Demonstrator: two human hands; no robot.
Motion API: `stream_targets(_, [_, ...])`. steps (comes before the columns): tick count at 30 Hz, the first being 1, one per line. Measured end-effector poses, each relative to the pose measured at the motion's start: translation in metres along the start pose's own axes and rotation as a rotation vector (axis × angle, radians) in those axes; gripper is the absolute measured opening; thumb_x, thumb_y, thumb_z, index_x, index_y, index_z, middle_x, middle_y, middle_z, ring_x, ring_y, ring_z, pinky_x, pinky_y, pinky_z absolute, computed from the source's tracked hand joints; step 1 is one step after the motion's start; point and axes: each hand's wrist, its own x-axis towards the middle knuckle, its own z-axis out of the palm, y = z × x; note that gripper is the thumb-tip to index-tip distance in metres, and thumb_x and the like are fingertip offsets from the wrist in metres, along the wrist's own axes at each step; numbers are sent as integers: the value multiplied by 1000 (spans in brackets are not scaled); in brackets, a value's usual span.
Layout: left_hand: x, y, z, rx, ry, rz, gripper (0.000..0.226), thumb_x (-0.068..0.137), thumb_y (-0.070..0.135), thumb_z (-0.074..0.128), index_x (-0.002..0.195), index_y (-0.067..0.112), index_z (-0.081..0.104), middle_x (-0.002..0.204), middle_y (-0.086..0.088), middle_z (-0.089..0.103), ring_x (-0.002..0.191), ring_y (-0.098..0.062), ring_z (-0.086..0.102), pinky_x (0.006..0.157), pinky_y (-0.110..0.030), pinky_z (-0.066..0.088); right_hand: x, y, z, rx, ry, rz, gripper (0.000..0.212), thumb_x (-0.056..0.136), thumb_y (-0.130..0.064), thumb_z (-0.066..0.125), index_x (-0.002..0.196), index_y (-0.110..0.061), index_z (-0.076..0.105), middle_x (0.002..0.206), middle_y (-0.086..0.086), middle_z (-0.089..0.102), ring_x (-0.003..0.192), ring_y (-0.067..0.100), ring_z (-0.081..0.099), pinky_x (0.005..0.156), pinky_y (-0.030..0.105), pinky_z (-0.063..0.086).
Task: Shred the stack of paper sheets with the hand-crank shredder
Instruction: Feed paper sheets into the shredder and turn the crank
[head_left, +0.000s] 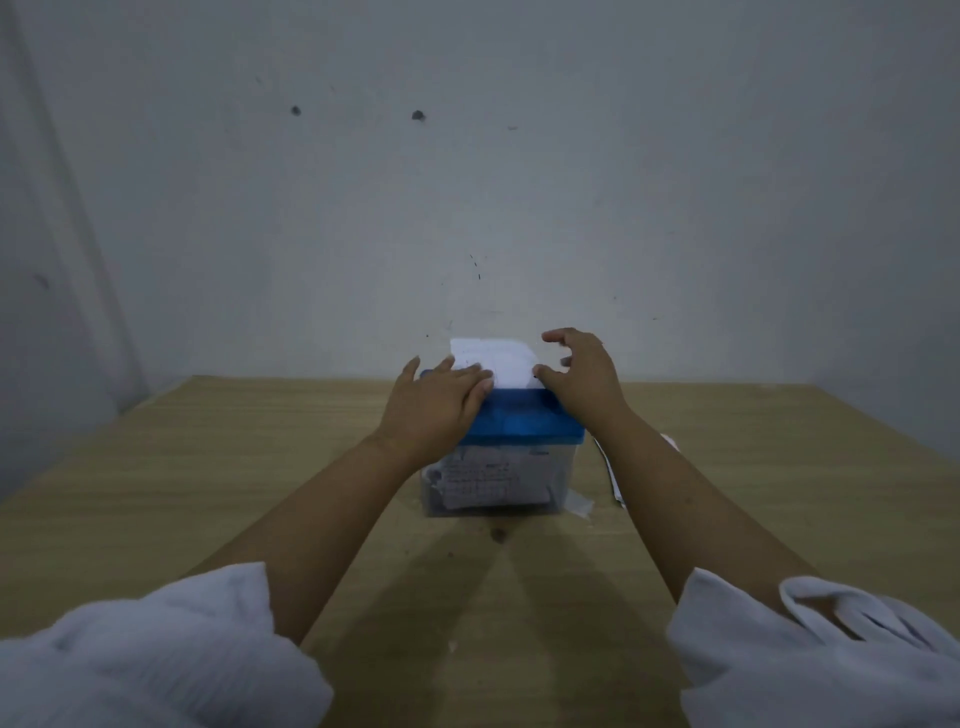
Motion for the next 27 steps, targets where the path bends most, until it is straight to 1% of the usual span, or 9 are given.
stream_targets(4, [4,-2,-8,-123,-73,-23,48,104,34,11,141,28,40,147,0,41,137,-17,34,116,-42,5,-12,-11,2,-162,-119,-334,27,95,-16,51,119,-12,62,134,7,51,119,20,49,101,33,36])
stream_targets(7, [7,-8,-18,-696,-47,-182,46,103,37,21,137,21,47,144,-2,44,135,-19,37,111,-29,17,-24,-13,10,-264,-187,-367,29,98,-23,45,96,-4,68,102,14,65,96,28,59,84,37,44])
stream_targets(10, [0,-6,-22,-1073,218,-526,54,101,45,29,143,12,36,146,-5,40,131,-22,39,101,-26,31,-36,-9,15,-264,-119,-376,36,98,-34,45,100,-5,67,106,11,66,99,24,59,86,36,42])
stream_targets(14, [-8,1,-16,-1469,95,-931,35,97,45,44,117,16,44,101,-4,47,68,-16,46,37,-9,39,-41,-7,16,-341,-101,-422,52,90,-54,48,123,-14,60,124,2,61,110,18,55,92,26,38])
stream_targets(15, [-8,3,-17,-1565,1,-971,35,95,47,47,107,14,46,92,-4,49,65,-17,47,36,-13,43,-41,-7,16,-367,-88,-431,56,89,-57,47,126,-16,57,127,0,59,112,16,54,93,24,36])
stream_targets(19, [8,-12,-18,-1629,-109,-1027,60,82,55,62,114,5,52,107,-13,61,88,-28,62,77,-42,52,-43,-3,19,-425,-42,-478,62,87,-61,45,130,-17,55,131,-2,57,113,15,53,94,23,34])
stream_targets(22, [22,-13,-22,-1587,-36,-1024,42,83,40,69,89,2,52,92,-13,59,71,-27,58,56,-40,48,-41,0,21,-425,-19,-498,65,85,-63,43,128,-17,57,132,0,57,117,17,53,98,27,37])
stream_targets(24, [29,-12,-21,-1512,-63,-1010,31,88,24,65,73,2,49,81,-14,55,63,-26,52,57,-39,46,-41,2,23,-418,-8,-496,65,83,-64,46,124,-16,60,129,1,59,116,18,56,97,30,41])
stream_targets(27, [32,-16,-12,-1513,-8,-978,16,87,13,65,81,1,56,75,-12,57,59,-24,53,41,-29,49,-40,3,27,-424,104,-562,67,79,-67,42,108,-13,70,111,4,69,96,20,66,84,31,51])
